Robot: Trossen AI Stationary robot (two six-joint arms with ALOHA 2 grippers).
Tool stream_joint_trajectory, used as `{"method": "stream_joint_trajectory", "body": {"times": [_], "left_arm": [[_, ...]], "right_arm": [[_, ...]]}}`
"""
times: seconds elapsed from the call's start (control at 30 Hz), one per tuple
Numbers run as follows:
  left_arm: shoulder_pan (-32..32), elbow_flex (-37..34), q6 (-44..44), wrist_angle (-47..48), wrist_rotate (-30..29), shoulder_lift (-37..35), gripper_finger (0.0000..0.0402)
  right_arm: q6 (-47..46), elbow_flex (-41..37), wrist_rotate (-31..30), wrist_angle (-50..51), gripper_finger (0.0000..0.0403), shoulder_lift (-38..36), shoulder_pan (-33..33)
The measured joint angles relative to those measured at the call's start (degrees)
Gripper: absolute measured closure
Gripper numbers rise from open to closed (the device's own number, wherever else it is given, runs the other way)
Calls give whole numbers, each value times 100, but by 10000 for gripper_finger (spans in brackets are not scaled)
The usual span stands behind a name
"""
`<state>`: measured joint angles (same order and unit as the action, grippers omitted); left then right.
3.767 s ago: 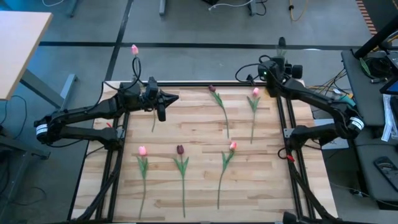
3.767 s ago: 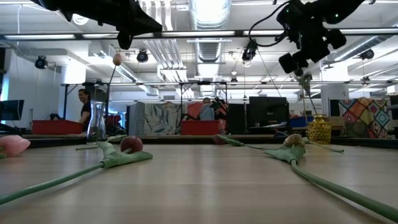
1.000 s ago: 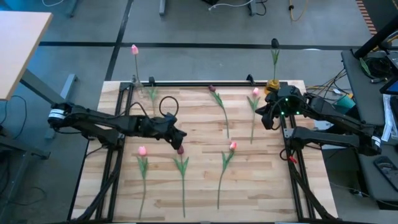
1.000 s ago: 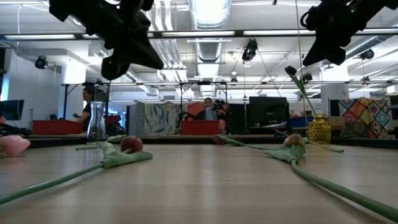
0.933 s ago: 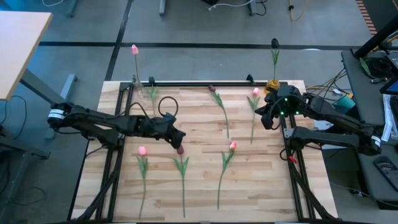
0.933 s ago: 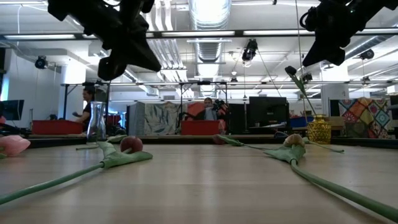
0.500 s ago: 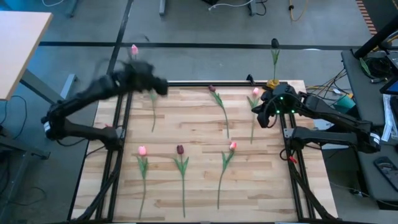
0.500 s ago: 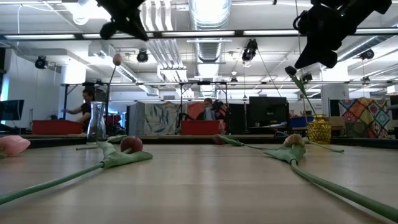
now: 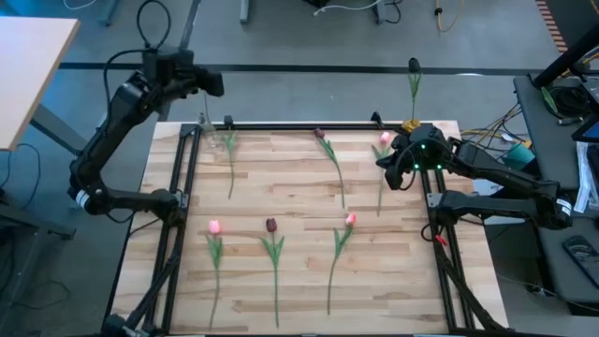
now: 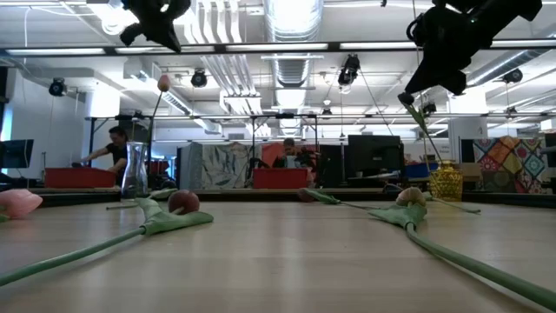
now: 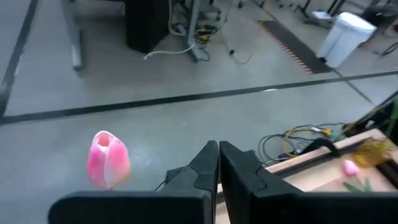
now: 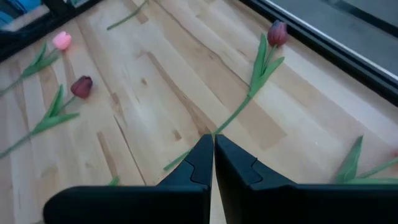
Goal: Sort flowers into vase by color
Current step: Put the top right pink flower into the transparent vase
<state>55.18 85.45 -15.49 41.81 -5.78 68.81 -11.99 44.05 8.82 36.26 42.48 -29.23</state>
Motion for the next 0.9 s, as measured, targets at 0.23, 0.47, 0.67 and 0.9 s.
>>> {"method": "stream_joint_trajectory", "body": {"times": [0.23, 0.47, 0.67, 0.9], "left_arm": [[-442, -77, 271, -215, 858, 132, 402], [-2002, -700, 234, -789, 947, 93, 402], [-3065, -1674, -498, -2568, 955, 119, 402], [-3341, -2485, -1116, -3204, 951, 119, 402]], "right_arm": [[-320, -2, 7, -34, 394, 16, 2], [-503, -9, 19, -66, 394, 320, 66], [-550, -9, 22, -79, 394, 597, 63], [-660, -9, 32, -76, 394, 721, 63]]}}
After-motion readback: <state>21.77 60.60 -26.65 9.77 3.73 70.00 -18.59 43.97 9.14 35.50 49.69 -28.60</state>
